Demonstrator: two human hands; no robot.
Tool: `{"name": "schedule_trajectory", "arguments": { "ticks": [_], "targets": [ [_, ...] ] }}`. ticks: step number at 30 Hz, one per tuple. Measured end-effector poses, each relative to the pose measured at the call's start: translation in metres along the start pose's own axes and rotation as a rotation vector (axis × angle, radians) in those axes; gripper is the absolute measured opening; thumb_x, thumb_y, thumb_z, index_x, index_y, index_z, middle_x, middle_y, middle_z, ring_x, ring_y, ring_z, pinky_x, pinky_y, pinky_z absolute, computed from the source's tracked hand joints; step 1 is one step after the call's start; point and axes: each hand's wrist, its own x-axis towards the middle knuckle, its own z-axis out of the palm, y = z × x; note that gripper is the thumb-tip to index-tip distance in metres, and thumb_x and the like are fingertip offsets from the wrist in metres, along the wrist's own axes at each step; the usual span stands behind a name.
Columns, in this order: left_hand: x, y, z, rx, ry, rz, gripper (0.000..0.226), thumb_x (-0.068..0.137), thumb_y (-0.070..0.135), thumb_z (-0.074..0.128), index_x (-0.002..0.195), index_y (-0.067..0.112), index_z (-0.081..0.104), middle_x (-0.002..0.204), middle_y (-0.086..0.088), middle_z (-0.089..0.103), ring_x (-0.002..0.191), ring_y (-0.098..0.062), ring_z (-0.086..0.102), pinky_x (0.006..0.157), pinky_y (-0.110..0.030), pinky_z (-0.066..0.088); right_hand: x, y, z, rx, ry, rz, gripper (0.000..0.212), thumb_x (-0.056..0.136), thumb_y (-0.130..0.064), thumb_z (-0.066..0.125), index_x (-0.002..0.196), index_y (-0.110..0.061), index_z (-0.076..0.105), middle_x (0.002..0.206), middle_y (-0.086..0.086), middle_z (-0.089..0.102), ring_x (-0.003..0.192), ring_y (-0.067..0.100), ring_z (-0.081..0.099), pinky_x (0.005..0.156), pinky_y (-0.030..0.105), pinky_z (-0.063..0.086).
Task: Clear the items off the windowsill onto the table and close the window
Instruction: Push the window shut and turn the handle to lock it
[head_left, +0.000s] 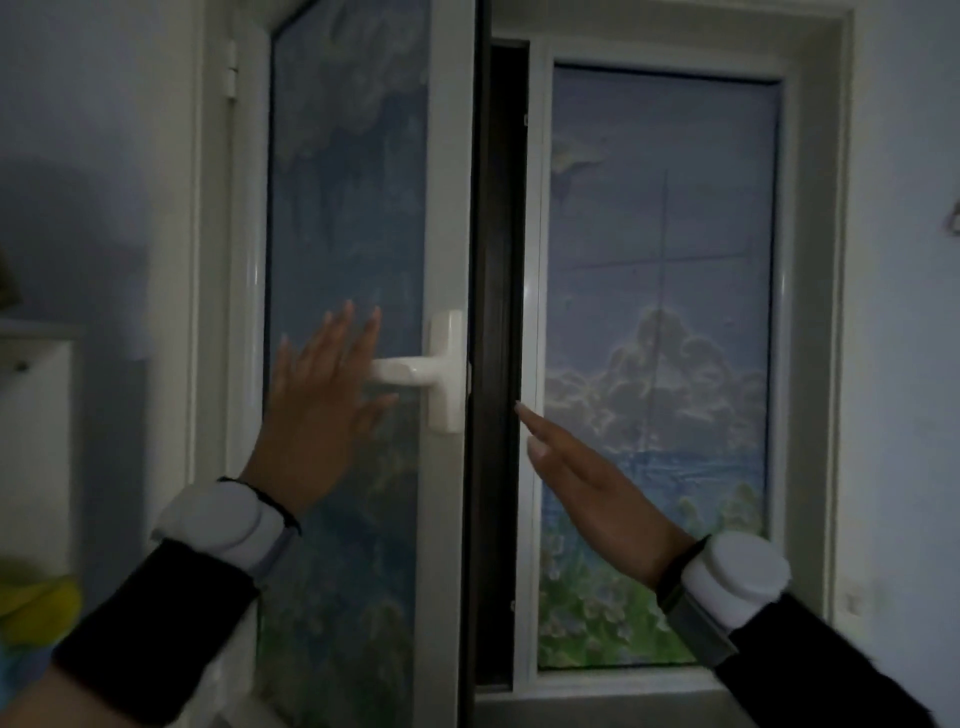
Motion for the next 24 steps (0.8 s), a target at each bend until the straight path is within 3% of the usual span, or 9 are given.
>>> {"name": "schedule_trajectory", "arguments": {
  "ticks": [2,4,6,8,11,15,19,24],
  "targets": [
    [0.002,-0.017,0.009,0.076,-0.014,0.005,0.061,0.09,0.059,0.023,0.146,0.042,0.006,0.157,-0.001,0.023,0.143,-0.018,0.023,0.114,-0.059,0.01,0.011,-0.006,0.001,-0.139,-0.014,-0.041,0.058,0.086,-0.066,0.03,0.142,-0.056,0.021,0.153,-0.031,0.021,0.143,-0.007,0.016,0.122,0.038,0.001],
    [0.004,-0.029,0.018,0.029,-0.027,0.016,0.054,0.091,0.058,0.025,0.143,0.048,0.012,0.151,0.005,0.037,0.137,-0.014,0.035,0.115,-0.058,0.009,0.02,-0.011,0.002,-0.286,-0.023,-0.077,0.058,0.084,-0.069,0.024,0.141,-0.06,0.015,0.154,-0.034,0.014,0.145,-0.005,0.009,0.12,0.046,-0.012],
    [0.008,-0.035,0.024,-0.127,-0.065,0.032,0.051,0.093,0.058,0.029,0.142,0.05,0.016,0.141,0.011,0.048,0.13,-0.01,0.044,0.117,-0.05,0.011,0.028,-0.014,0.003,-0.4,-0.028,-0.126,0.058,0.085,-0.069,0.022,0.141,-0.061,0.01,0.155,-0.034,0.009,0.146,-0.004,0.006,0.117,0.046,-0.016],
    [0.015,-0.041,0.03,-0.255,-0.084,0.05,0.049,0.093,0.058,0.033,0.14,0.047,0.025,0.132,0.01,0.056,0.119,-0.012,0.051,0.11,-0.034,0.025,0.04,-0.016,0.005,-0.484,-0.027,-0.178,0.057,0.088,-0.067,0.024,0.142,-0.06,0.007,0.156,-0.033,0.007,0.146,-0.003,0.003,0.116,0.045,-0.018],
    [0.021,-0.046,0.035,-0.339,-0.079,0.071,0.043,0.092,0.06,0.035,0.131,0.044,0.041,0.121,0.011,0.059,0.107,-0.01,0.055,0.094,-0.031,0.042,0.058,-0.016,0.01,-0.576,-0.017,-0.256,0.057,0.093,-0.06,0.028,0.145,-0.055,0.005,0.157,-0.03,0.007,0.146,-0.004,0.001,0.116,0.045,-0.019],
    [0.024,-0.045,0.04,-0.427,-0.094,0.063,0.025,0.093,0.045,0.046,0.117,0.041,0.051,0.11,0.013,0.06,0.098,0.002,0.052,0.086,-0.01,0.035,0.075,-0.013,0.02,-0.59,-0.036,-0.322,0.06,0.094,-0.057,0.029,0.147,-0.049,0.002,0.154,-0.032,0.006,0.144,-0.008,0.001,0.117,0.044,-0.018],
    [0.03,-0.035,0.043,-0.412,-0.099,0.082,0.033,0.09,0.041,0.048,0.114,0.021,0.058,0.105,0.003,0.062,0.095,-0.011,0.055,0.087,-0.024,0.039,0.085,-0.001,0.024,-0.66,0.004,-0.375,0.06,0.094,-0.056,0.029,0.148,-0.046,0.004,0.157,-0.028,0.005,0.145,-0.007,0.001,0.117,0.042,-0.017],
    [0.041,-0.024,0.057,-0.396,-0.097,0.111,0.027,0.091,0.042,0.049,0.102,0.021,0.061,0.093,0.002,0.063,0.086,-0.012,0.055,0.079,-0.031,0.043,0.098,0.019,0.011,-0.658,0.034,-0.345,0.058,0.095,-0.055,0.031,0.147,-0.049,0.007,0.157,-0.03,0.01,0.144,-0.01,0.004,0.118,0.041,-0.017]
  ]
}}
